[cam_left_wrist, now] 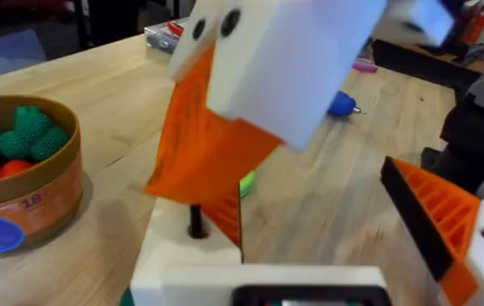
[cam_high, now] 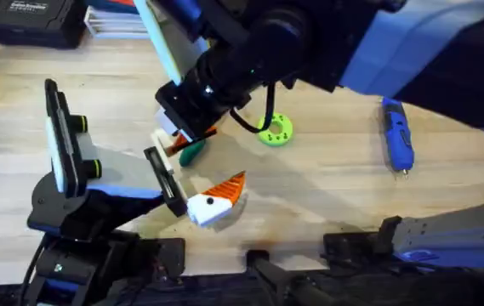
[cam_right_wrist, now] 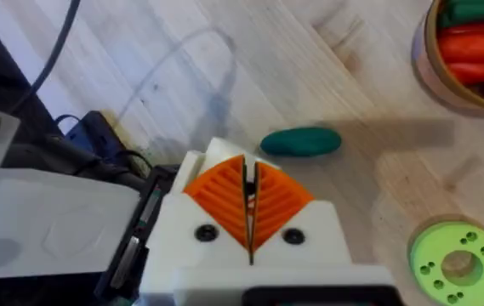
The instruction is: Pick up the gripper from the table and insert it into the empty holder that is missing its gripper. Then pick up a screw, insert it into the mounting hole, and use the screwdriver to tighten it. Finally, clean up the table by picking up the vegetable and placing it into the bucket.
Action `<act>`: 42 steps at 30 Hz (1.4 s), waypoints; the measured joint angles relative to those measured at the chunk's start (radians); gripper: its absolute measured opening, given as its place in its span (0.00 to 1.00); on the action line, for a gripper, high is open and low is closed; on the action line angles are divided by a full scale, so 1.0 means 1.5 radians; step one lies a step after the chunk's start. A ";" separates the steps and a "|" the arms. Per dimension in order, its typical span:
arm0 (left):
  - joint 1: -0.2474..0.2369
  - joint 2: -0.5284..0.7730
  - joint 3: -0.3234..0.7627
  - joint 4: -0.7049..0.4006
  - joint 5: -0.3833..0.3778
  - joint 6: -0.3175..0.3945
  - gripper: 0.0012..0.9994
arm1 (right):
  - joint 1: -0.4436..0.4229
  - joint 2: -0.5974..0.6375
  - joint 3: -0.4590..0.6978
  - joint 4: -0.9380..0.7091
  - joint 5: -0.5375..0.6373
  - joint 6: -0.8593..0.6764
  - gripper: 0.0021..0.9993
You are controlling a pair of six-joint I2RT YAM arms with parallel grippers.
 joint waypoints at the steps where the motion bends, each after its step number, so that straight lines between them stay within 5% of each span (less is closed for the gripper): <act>1: 0.000 0.000 0.000 0.000 0.000 0.000 0.99 | 0.001 0.000 0.000 0.000 0.003 0.000 0.00; 22: 0.000 0.000 0.000 0.000 0.000 -0.003 0.99 | 0.024 0.000 0.003 -0.002 0.001 -0.007 0.03; 24: 0.000 0.000 0.000 0.000 0.000 0.000 0.99 | 0.026 0.001 0.003 -0.007 -0.003 -0.008 0.18; 30: 0.000 0.000 0.000 0.000 0.000 0.000 0.99 | 0.028 0.004 0.003 -0.007 -0.009 -0.009 0.38; 35: 0.000 0.000 0.000 0.000 -0.001 0.000 0.99 | 0.001 0.000 0.003 -0.015 0.006 -0.012 0.96; 42: 0.000 0.000 0.000 0.000 0.001 0.003 0.99 | -0.039 -0.060 0.003 -0.076 -0.012 -0.012 0.99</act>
